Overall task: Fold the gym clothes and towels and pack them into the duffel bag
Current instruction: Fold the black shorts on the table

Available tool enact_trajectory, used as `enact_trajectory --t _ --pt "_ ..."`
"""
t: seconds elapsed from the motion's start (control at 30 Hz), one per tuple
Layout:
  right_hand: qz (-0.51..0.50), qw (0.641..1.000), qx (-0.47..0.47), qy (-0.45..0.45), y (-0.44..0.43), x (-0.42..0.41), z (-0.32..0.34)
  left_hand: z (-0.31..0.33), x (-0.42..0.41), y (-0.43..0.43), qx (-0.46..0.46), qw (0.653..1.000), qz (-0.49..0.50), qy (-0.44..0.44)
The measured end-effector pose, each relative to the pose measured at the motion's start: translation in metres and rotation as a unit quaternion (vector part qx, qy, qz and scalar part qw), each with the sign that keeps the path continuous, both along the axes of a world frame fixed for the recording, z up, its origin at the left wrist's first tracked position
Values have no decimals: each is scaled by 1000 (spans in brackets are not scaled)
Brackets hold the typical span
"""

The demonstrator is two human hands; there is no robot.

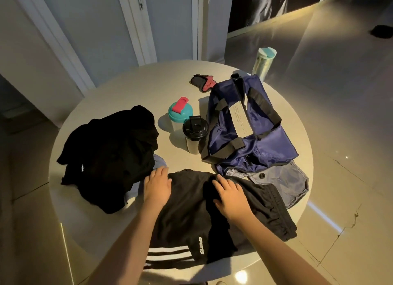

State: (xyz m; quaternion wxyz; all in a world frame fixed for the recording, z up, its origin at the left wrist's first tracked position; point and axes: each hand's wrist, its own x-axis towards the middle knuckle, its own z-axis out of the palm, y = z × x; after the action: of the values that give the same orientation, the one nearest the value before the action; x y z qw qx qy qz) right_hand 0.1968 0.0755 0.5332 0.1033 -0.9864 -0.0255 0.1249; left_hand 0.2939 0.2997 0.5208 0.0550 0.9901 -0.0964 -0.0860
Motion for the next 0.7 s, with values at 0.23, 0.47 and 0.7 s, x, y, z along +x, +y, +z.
enact_trajectory --t 0.23,0.47,0.7 --pt "-28 995 -27 96 -1 29 -14 -14 29 10 155 985 -34 72" --pt "-75 994 -43 62 2 34 -25 -12 43 15 88 994 -42 51" --pt "-4 998 16 56 22 77 -17 -3 51 20 -11 993 -42 112"
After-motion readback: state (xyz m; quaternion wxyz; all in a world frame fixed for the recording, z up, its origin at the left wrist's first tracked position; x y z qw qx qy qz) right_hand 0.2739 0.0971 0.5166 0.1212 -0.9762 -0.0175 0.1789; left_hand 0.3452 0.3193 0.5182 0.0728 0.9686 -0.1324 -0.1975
